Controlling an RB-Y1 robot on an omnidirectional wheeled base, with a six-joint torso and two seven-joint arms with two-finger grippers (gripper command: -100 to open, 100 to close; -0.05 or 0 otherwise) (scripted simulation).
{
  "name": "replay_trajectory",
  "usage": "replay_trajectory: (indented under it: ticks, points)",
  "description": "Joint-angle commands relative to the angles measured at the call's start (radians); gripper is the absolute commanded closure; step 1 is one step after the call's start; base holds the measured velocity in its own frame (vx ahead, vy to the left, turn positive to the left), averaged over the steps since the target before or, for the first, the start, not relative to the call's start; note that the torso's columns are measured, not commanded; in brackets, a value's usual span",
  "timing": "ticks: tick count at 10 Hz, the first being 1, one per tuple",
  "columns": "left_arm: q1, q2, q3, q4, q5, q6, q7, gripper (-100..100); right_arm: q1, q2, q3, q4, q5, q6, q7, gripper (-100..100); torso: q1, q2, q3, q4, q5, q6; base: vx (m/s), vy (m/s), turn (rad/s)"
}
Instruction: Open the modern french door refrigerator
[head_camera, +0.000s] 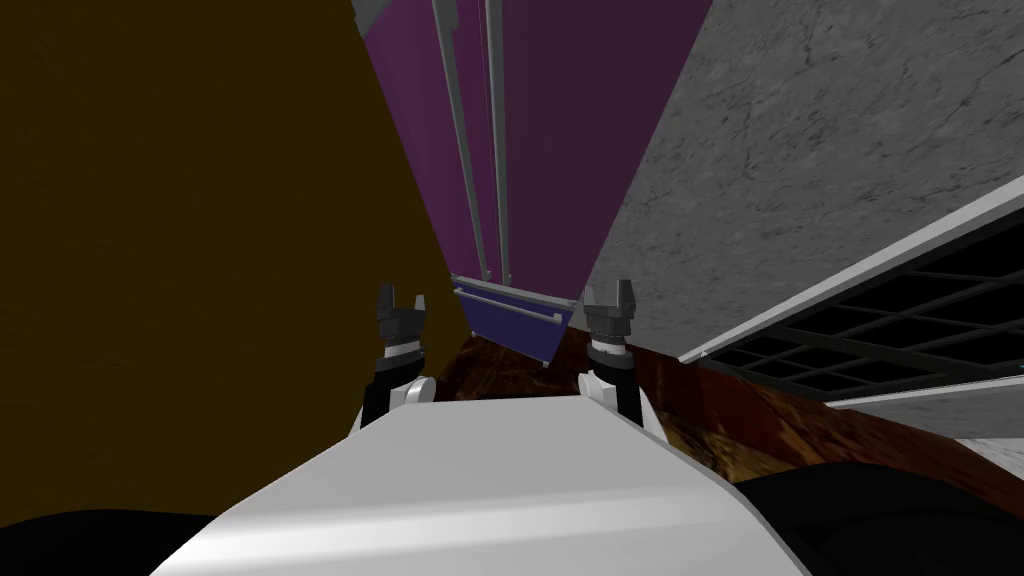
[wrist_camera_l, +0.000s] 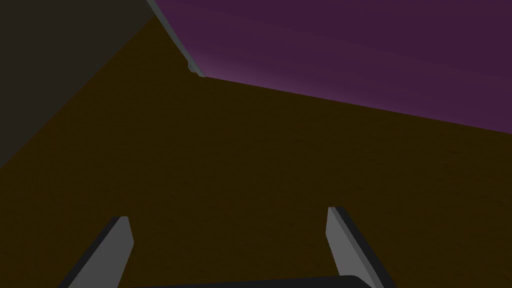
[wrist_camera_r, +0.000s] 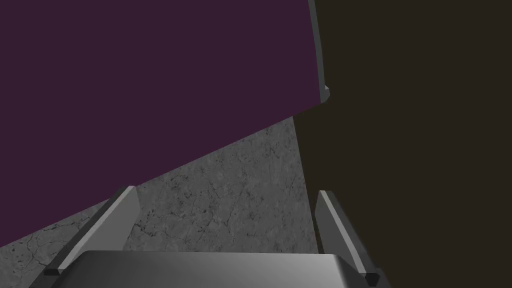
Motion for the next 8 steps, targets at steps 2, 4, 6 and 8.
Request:
replay_trajectory:
  ticks: [2, 4, 6, 8]
  points:
    - [0.000, 0.000, 0.000, 0.000, 0.000, 0.000, 0.000, 0, 0.000, 0.000, 0.000, 0.000, 0.000, 0.000, 0.000, 0, 0.000, 0.104, -0.209, 0.105, 0.000, 0.000, 0.000, 0.000, 0.000]
    - [0.000, 0.000, 0.000, 0.000, 0.000, 0.000, 0.000, 0, 0.000, 0.000, 0.000, 0.000, 0.000, 0.000, 0.000, 0, 0.000, 0.248, -0.497, 0.248, 0.000, 0.000, 0.000, 0.000, 0.000]
    - [0.000, 0.000, 0.000, 0.000, 0.000, 0.000, 0.000, 0, 0.000, 0.000, 0.000, 0.000, 0.000, 0.000, 0.000, 0, 0.000, 0.396, -0.792, 0.396, 0.000, 0.000, 0.000, 0.000, 0.000]
    - [0.000, 0.000, 0.000, 0.000, 0.000, 0.000, 0.000, 0, 0.000, 0.000, 0.000, 0.000, 0.000, 0.000, 0.000, 0, 0.000, 0.544, -1.087, 0.544, 0.000, 0.000, 0.000, 0.000, 0.000]
